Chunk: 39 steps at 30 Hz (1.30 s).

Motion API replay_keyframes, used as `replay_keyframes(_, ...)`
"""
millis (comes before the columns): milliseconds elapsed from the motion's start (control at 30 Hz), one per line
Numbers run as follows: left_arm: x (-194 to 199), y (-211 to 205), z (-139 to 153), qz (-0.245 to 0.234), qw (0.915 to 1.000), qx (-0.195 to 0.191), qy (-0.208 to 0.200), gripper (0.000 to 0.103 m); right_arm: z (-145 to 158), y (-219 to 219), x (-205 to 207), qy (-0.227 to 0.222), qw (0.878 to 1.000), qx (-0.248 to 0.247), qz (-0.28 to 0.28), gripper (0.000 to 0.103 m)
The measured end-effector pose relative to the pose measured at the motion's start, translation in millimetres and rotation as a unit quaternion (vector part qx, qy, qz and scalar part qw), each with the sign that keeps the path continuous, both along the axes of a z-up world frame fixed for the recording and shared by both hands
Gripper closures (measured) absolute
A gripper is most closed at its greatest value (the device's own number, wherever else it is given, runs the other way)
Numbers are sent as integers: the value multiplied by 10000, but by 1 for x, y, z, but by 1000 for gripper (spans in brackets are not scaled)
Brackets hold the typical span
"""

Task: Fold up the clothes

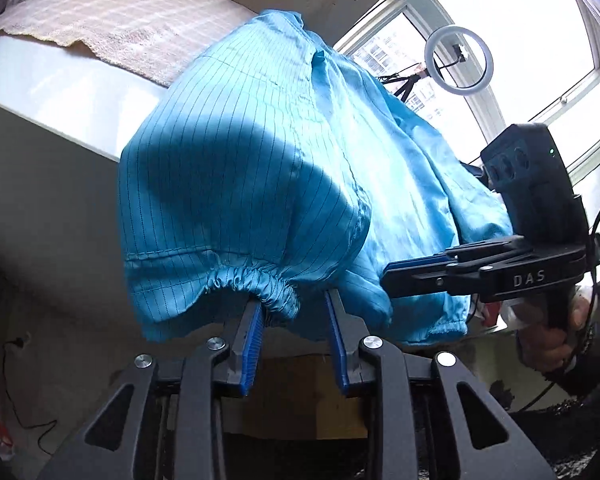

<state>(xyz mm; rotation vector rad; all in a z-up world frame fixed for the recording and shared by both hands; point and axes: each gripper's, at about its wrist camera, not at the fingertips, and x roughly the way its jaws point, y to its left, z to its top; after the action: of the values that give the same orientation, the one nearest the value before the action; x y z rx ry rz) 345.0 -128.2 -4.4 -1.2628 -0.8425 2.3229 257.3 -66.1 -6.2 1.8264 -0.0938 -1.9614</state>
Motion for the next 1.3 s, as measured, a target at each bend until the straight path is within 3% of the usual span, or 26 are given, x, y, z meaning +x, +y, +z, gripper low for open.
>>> replay_keyframes(233,4,-14,2,501,9985,212,-14,76,-5,7,-3,111,9999,-80,-71,76)
replay_keyframes(267,3,-16,4,588,9982,155,7,78,-5,5,-3,155,9998,-76,-44,76)
replay_keyframes(300,3,-16,8,644,9979,62,16,90,-4,3,-2,199,9998,-71,-18,76)
replay_keyframes(333,3,-18,13,668,9977,42,52,94,-4,1,-3,228,9997,-71,-23,76)
replay_keyframes(567,23,-36,78,909,9930,-325,684,95,1,-25,4,482,9982,-235,272,76)
replay_keyframes(633,26,-34,87,799,9924,-549,757,95,-7,-39,0,301,9977,-551,252,76)
replay_keyframes(700,26,-29,86,635,9916,-898,676,95,2,-28,-4,402,9974,-565,191,76)
replay_keyframes(800,22,-19,67,231,9920,-1219,242,94,16,-10,-11,555,9967,-586,100,76)
replay_keyframes(967,39,-5,25,-468,9813,-1767,-599,92,39,19,-23,808,9948,-620,-52,76)
replay_keyframes(1033,41,-6,29,-466,9793,-1895,-540,92,48,31,-27,909,9938,-634,-112,76)
replay_keyframes(1100,29,-9,45,-268,9809,-1915,-218,92,58,42,-32,1010,9926,-647,-173,76)
replay_keyframes(1200,-8,-7,59,-44,9811,-1921,246,86,71,60,-39,1160,9906,-671,-268,76)
replay_keyframes(1300,-47,8,52,-87,9773,-2103,256,86,84,87,-57,1272,9859,-797,-734,76)
